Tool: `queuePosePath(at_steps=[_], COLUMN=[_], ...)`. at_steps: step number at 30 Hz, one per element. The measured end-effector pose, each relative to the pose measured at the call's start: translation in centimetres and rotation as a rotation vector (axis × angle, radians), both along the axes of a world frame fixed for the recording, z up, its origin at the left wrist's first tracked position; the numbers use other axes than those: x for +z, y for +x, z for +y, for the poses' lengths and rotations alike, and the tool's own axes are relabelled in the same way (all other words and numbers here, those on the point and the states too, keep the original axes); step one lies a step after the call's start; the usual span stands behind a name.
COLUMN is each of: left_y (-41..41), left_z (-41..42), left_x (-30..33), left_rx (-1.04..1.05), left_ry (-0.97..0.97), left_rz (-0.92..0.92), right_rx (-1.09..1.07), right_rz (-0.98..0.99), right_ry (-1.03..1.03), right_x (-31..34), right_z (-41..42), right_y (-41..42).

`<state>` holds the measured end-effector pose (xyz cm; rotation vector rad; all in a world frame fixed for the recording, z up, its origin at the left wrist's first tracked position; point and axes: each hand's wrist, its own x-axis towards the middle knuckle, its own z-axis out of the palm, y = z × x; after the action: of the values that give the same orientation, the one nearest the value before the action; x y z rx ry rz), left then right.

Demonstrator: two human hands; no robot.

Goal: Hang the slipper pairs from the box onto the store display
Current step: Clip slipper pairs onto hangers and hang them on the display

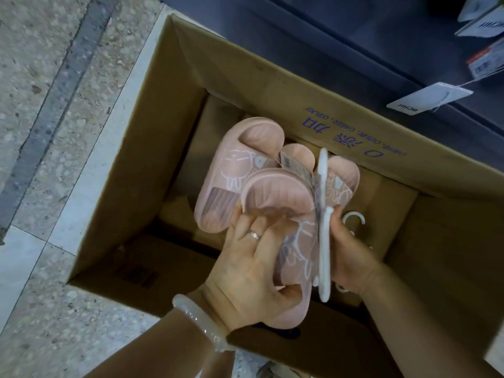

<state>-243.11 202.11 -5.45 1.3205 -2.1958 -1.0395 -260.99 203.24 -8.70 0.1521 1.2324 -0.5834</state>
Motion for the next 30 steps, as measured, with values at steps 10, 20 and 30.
queuePosePath(at_steps=[10,20,30], left_y=[-3.7,-1.7,-2.3], left_z=[-5.1,-2.6,-7.5], left_x=[-0.5,-2.7,-2.9], left_rx=[0.352,0.007,0.274], left_ry=[0.563,1.024,0.532], left_rz=[-0.215,-0.368,-0.363], right_rx=[0.148,0.444,-0.041], right_rz=[-0.054,-0.033,0.177], right_ry=[-0.176,-0.130,-0.188], right_x=[0.1,1.7,1.3], right_z=[0.9,2.4,3.9], right_y=[-3.9,-5.1,-7.3])
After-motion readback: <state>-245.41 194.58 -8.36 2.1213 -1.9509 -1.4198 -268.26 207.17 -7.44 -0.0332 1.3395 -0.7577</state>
